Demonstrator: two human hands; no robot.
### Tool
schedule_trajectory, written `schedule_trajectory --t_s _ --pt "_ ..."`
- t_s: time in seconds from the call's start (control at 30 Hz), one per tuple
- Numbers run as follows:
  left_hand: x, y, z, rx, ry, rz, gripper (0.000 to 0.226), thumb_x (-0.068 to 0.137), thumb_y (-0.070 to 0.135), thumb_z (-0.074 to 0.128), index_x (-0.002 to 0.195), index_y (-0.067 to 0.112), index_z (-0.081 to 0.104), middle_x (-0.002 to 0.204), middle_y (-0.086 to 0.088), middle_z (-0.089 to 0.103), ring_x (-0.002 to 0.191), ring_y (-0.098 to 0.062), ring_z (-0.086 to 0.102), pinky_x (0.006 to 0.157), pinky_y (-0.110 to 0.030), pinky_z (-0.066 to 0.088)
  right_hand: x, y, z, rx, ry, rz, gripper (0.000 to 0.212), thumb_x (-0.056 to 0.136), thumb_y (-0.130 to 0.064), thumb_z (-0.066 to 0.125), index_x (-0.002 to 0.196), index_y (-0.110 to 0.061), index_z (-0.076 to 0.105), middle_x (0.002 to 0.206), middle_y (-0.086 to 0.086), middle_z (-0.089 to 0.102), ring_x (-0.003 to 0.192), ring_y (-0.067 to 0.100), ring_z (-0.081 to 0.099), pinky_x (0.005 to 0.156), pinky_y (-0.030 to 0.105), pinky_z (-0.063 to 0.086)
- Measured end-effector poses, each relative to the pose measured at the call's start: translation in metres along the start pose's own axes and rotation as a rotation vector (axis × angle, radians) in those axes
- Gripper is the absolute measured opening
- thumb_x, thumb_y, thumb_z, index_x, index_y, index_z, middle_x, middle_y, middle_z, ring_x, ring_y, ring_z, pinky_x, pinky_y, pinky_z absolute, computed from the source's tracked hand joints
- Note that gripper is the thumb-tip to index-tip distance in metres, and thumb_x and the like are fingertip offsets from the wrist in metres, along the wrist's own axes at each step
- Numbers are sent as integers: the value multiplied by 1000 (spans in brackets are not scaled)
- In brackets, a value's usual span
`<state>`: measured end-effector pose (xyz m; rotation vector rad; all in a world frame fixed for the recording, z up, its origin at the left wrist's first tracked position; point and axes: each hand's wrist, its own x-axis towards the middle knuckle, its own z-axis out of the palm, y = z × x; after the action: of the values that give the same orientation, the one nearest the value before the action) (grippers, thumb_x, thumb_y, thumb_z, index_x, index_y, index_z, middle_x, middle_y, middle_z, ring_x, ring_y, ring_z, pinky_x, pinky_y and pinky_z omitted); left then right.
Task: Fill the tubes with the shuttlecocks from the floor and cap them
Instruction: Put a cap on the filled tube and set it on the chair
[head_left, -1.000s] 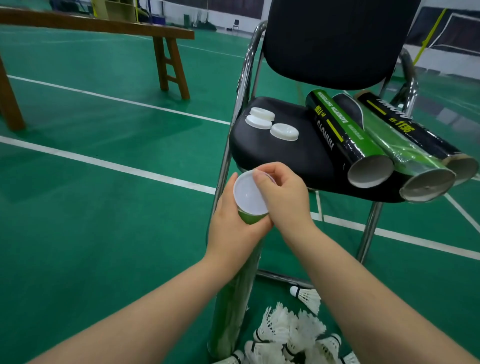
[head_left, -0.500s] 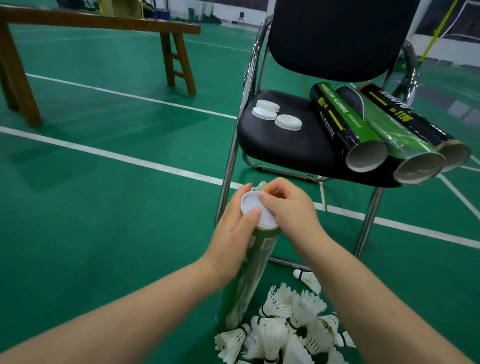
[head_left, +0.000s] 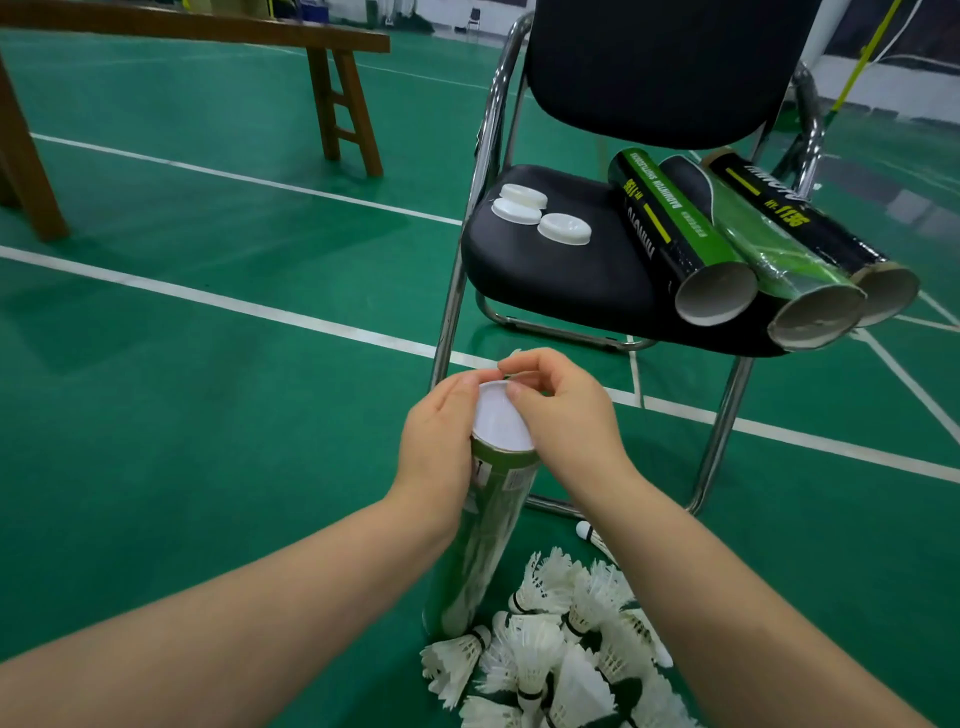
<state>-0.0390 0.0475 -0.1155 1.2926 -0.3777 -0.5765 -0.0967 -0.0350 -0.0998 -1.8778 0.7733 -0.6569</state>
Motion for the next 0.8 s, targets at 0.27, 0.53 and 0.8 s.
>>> schedule_trajectory --t_s 0.27,0.53,0.8 --pt "5 1 -4 56 -40 3 32 96 12 40 86 18 69 86 -3 70 73 -9 64 58 -19 51 4 -3 3 -92 -63 132 19 92 -18 48 100 -30 60 100 -3 61 79 8 53 60 24 44" --pt "-8 20 -14 225 -96 -412 27 93 47 43 99 28 61 108 3 60 101 -17 54 85 -38 39 4 -17 -1 -229 -326 444 44 99 -39 32 137 -19 39 135 10 46 108 31 48 81 43 43" --pt "-48 26 -23 418 -304 -332 31 91 52 42 113 36 57 111 0 63 92 -16 61 71 -40 58 -39 -17 -8 -99 -481 510 30 90 -39 50 108 -16 57 106 13 65 91 33 66 75 46 58"
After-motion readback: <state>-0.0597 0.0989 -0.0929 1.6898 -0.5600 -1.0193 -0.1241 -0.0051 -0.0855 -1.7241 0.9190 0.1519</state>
